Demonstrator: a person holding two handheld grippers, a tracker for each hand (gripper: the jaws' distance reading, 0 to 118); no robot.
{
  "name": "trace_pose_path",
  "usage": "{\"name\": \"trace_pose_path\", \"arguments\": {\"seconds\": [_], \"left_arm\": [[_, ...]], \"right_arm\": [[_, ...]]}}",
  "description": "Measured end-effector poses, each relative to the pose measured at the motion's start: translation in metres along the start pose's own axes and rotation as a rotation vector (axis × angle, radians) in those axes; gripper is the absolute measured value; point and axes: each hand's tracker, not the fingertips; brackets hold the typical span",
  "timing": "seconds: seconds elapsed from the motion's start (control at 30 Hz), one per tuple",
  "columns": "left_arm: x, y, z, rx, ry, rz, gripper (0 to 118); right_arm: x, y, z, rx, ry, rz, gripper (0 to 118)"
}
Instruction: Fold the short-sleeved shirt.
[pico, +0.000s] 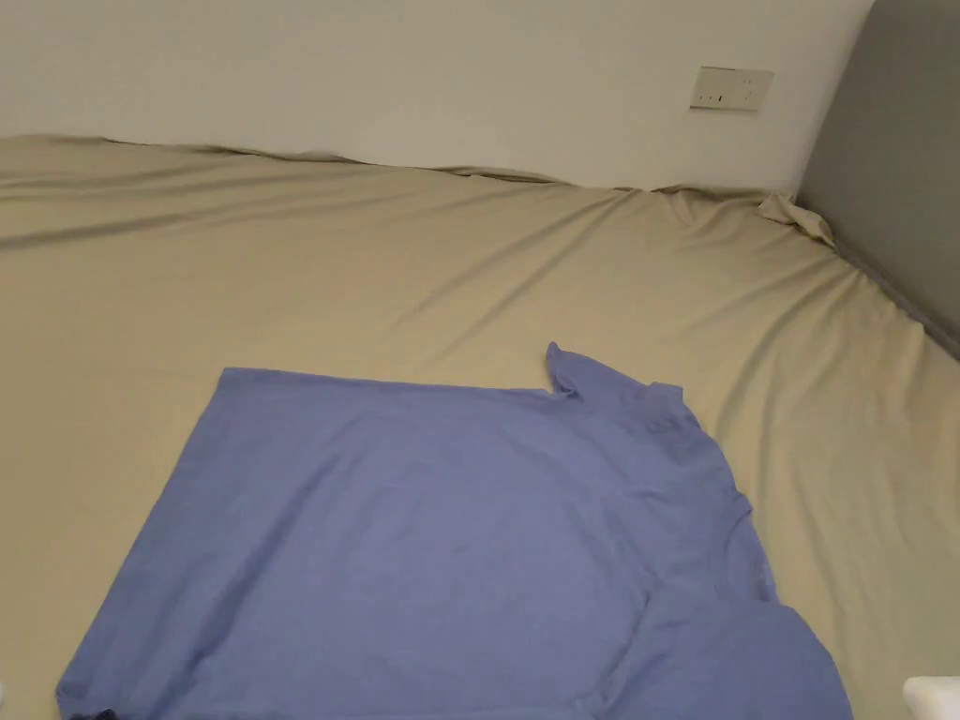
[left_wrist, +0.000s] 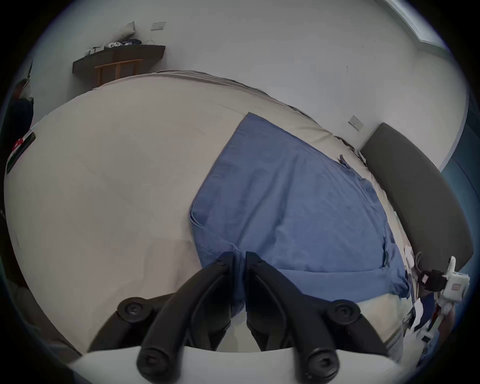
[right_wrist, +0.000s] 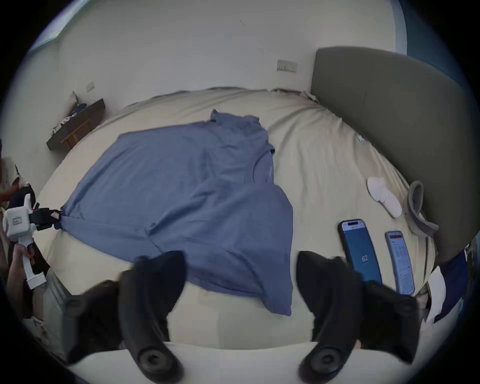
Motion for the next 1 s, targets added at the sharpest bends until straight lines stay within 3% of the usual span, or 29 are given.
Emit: {"name": "trace_pose_path", "arguments": {"seconds": [0.13, 0.27, 0.3, 0.33, 0.37, 0.4, 0.47, 0.6, 0.7, 1.0], "left_arm": [[0.007, 0.0, 0.007, -0.001, -0.001, -0.003, 8], [0.008, 0.001, 0.008, -0.01, 0.002, 0.002, 8], [0.007, 0.002, 0.009, -0.012, 0.003, 0.001, 8], [0.007, 0.002, 0.009, -0.013, 0.003, 0.002, 8], [0.008, 0.003, 0.009, -0.014, 0.002, 0.005, 8], [0.009, 0.003, 0.01, -0.014, 0.002, 0.009, 8], [-0.001, 0.008, 0.008, -0.004, 0.001, 0.024, 8], [0.003, 0.011, 0.016, 0.015, 0.008, 0.027, 8], [0.007, 0.02, 0.023, 0.057, 0.0, 0.002, 8], [0.042, 0.115, -0.017, 0.08, 0.01, -0.128, 8]], "right_arm": [[0.018, 0.0, -0.029, -0.049, 0.018, -0.099, 95], [0.024, -0.002, -0.06, -0.195, 0.028, -0.09, 89], [0.024, -0.003, -0.064, -0.219, 0.037, -0.074, 74], [0.023, -0.004, -0.066, -0.222, 0.044, -0.067, 38], [0.022, -0.005, -0.065, -0.209, 0.037, -0.068, 17], [0.02, -0.007, -0.061, -0.178, 0.026, -0.072, 10], [0.017, -0.008, -0.052, -0.09, 0.006, -0.111, 7], [0.003, -0.006, -0.034, -0.005, -0.031, -0.024, 7], [0.002, 0.004, -0.023, 0.012, -0.016, -0.025, 7], [0.014, 0.111, -0.045, 0.073, 0.046, -0.015, 7]]}}
